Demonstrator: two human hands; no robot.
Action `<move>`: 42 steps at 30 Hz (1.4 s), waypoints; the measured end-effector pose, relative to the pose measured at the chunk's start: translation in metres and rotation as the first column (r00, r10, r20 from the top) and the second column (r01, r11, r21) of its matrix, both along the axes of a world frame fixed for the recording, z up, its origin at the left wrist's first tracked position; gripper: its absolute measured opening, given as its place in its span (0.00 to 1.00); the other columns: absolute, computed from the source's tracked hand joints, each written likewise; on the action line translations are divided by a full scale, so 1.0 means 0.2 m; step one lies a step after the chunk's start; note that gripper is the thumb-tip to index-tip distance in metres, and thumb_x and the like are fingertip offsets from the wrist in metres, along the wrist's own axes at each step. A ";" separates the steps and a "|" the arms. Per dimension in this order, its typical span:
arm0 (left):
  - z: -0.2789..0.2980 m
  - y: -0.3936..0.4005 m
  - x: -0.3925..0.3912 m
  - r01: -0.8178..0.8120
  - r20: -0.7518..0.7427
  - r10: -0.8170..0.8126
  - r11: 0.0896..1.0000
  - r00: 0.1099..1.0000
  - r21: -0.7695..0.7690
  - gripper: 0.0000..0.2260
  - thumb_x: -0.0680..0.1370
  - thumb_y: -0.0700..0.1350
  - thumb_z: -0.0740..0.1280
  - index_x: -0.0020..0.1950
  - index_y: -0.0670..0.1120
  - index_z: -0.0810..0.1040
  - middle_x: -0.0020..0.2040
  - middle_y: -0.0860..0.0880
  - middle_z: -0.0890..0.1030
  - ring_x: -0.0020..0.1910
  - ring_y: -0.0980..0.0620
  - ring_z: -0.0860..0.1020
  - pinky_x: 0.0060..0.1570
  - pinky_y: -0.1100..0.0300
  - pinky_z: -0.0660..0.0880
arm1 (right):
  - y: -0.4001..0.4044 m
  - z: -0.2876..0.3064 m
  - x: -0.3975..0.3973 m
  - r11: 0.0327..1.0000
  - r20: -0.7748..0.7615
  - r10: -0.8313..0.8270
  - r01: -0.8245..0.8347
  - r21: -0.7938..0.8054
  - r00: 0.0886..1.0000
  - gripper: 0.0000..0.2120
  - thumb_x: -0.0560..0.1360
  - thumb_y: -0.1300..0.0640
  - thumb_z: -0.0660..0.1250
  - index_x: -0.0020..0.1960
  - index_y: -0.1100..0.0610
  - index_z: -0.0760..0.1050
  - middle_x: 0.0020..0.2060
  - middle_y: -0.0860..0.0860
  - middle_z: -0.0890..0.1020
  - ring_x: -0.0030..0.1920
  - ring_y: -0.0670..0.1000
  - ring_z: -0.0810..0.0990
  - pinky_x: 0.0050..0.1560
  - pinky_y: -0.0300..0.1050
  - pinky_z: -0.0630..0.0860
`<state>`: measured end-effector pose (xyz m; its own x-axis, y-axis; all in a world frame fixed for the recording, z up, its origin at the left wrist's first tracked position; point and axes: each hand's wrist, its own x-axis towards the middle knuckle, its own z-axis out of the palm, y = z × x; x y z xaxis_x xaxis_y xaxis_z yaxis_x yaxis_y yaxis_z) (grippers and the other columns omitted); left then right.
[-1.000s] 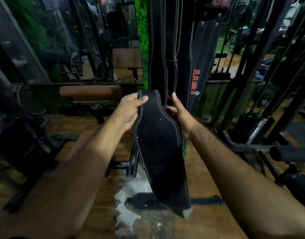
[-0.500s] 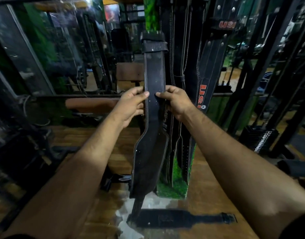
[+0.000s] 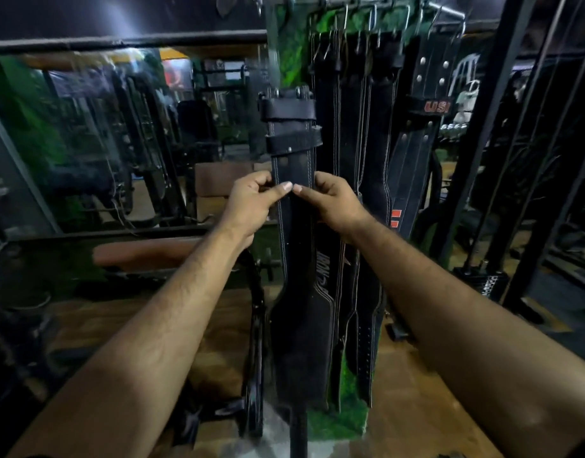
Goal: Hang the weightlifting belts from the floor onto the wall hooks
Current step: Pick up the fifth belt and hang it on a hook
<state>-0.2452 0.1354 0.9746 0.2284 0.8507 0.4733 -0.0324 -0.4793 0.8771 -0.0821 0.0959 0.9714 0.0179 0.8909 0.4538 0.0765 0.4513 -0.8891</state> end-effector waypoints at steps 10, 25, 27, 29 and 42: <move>0.36 0.02 0.15 0.015 0.115 -0.025 0.996 0.993 0.084 0.04 0.82 0.39 0.67 0.52 0.38 0.78 0.45 0.41 0.82 0.45 0.46 0.81 0.47 0.53 0.81 | 0.08 0.19 0.11 0.993 0.041 0.056 -0.060 0.105 0.998 0.08 0.83 0.59 0.64 0.52 0.61 0.81 0.44 0.53 0.85 0.44 0.49 0.83 0.47 0.43 0.82; 0.43 0.02 0.49 -0.040 0.204 0.051 0.998 0.978 -0.058 0.35 0.76 0.67 0.66 0.74 0.44 0.72 0.63 0.50 0.82 0.62 0.56 0.80 0.66 0.57 0.77 | 0.16 0.57 0.17 0.894 -0.146 -0.135 0.184 0.408 0.980 0.08 0.83 0.58 0.63 0.49 0.57 0.80 0.40 0.46 0.84 0.41 0.39 0.82 0.44 0.35 0.78; 0.31 0.02 0.54 -0.076 0.192 0.097 0.991 0.977 -0.113 0.32 0.74 0.69 0.65 0.70 0.48 0.76 0.62 0.49 0.84 0.61 0.52 0.82 0.65 0.50 0.78 | 0.16 0.59 0.19 0.876 -0.175 -0.158 0.219 0.430 0.972 0.08 0.83 0.60 0.63 0.50 0.60 0.80 0.40 0.46 0.84 0.40 0.38 0.81 0.45 0.34 0.78; 0.15 0.05 0.56 -0.128 0.140 0.146 0.983 0.979 -0.130 0.28 0.72 0.72 0.66 0.58 0.52 0.82 0.56 0.48 0.86 0.56 0.48 0.84 0.63 0.44 0.79 | 0.17 0.62 0.21 0.865 -0.195 -0.174 0.245 0.438 0.965 0.08 0.83 0.59 0.64 0.48 0.57 0.81 0.40 0.46 0.84 0.41 0.39 0.82 0.46 0.36 0.78; 0.07 0.01 0.33 0.129 -0.174 -0.170 0.965 0.970 -0.227 0.37 0.67 0.56 0.82 0.70 0.42 0.73 0.69 0.43 0.79 0.69 0.44 0.77 0.73 0.41 0.69 | 0.15 0.61 0.22 0.926 -0.301 -0.087 0.188 0.326 0.950 0.09 0.84 0.58 0.63 0.47 0.57 0.79 0.41 0.50 0.84 0.42 0.45 0.82 0.46 0.40 0.80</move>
<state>-0.1793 0.1366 0.9889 0.4291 0.8759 0.2209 0.0885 -0.2841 0.9547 -0.0374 0.1253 1.0929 0.2985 0.6577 0.6916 -0.0651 0.7370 -0.6727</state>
